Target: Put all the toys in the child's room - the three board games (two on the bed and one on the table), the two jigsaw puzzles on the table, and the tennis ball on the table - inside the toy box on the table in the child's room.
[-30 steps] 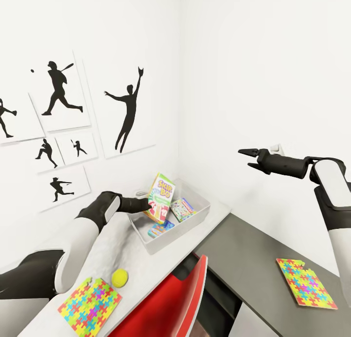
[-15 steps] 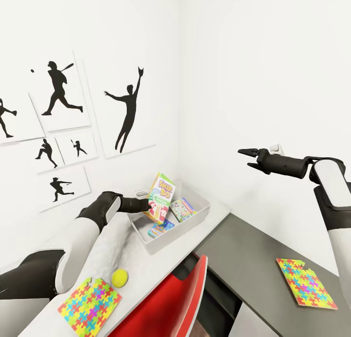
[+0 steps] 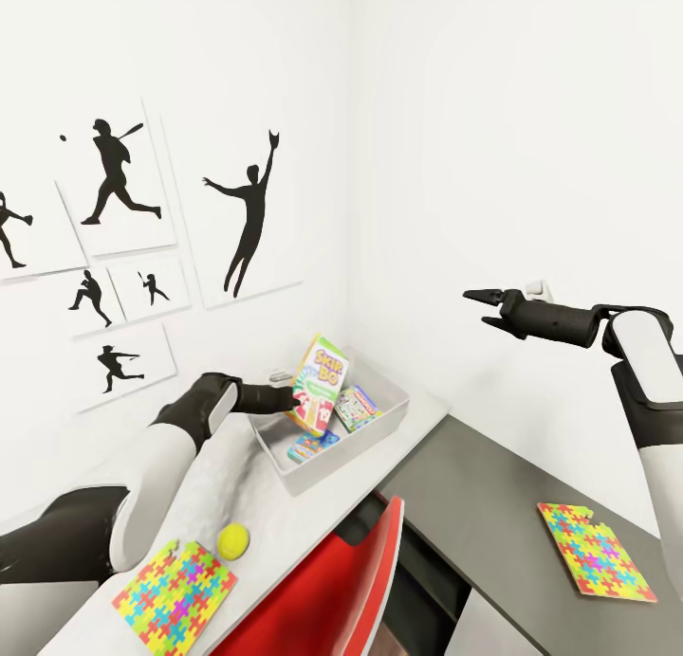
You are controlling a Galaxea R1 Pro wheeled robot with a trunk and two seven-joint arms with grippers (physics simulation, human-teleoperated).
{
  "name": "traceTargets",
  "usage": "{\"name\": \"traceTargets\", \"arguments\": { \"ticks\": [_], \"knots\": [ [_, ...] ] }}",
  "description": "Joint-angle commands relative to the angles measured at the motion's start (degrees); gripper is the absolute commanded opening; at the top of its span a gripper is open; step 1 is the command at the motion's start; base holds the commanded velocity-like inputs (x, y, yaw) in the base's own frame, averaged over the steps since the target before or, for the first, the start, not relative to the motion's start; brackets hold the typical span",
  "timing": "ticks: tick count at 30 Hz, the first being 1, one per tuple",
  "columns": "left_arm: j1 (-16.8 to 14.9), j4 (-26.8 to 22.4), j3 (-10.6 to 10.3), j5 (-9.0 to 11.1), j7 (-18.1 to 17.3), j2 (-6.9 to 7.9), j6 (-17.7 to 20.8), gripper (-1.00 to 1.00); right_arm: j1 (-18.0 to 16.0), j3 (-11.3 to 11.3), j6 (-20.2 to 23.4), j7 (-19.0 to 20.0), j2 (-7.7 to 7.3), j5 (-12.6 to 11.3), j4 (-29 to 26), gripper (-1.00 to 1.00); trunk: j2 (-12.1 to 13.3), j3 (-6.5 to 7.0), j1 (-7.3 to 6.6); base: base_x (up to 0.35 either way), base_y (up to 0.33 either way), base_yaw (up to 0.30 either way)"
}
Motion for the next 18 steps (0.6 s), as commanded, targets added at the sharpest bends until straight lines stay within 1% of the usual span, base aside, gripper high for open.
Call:
{"name": "traceTargets", "arguments": {
  "ticks": [1, 3, 6, 8, 12, 15, 18],
  "knots": [
    [-0.1, -0.1, 0.1, -0.1, -0.1, -0.12, 0.4, -1.0, -0.1, 0.0, 0.2, 0.1, -0.03, 0.0, 0.0, 1.0, -0.1, -0.14, 0.04, 0.0, 0.0, 0.0],
    [-0.1, 0.0, -0.9, -0.1, -0.1, -0.19, 0.4, -1.0, -0.1, 0.0, 0.2, 0.1, -0.03, 0.0, 0.0, 1.0, -0.1, -0.14, 0.04, 0.0, 0.0, 0.0],
    [-0.1, 0.0, -4.4, -0.1, -0.1, -0.24, 0.4, -1.0, -0.1, 0.0, 0.2, 0.1, -0.03, 0.0, 0.0, 1.0, -0.1, -0.14, 0.04, 0.0, 0.0, 0.0],
    [-0.1, 0.0, -5.6, 0.1, -0.1, -0.25, 0.4, -1.0, -0.1, 0.0, 0.2, 0.1, -0.03, 0.0, 0.0, 1.0, -0.1, -0.14, 0.04, 0.0, 0.0, 0.0],
    [-0.1, 0.0, -6.6, 0.3, -0.2, -0.25, 0.4, -1.0, -0.1, 0.0, 0.2, 0.1, -0.03, 0.0, 0.0, 1.0, -0.1, -0.14, 0.04, 0.0, 0.0, 0.0],
    [-0.1, 0.1, -6.8, 0.4, -0.3, -0.26, 0.4, -1.0, -0.1, 0.0, 0.2, 0.1, -0.03, 0.0, -0.1, 1.0, -0.1, -0.14, 0.04, 0.0, 0.0, 0.0],
    [-0.1, 0.3, -6.9, 0.3, -1.4, -0.26, 0.4, -1.0, -0.1, 0.0, 0.2, 0.1, -0.03, 0.0, -0.1, 1.0, -0.1, -0.14, 0.04, 0.0, 0.0, 0.0]
  ]
}}
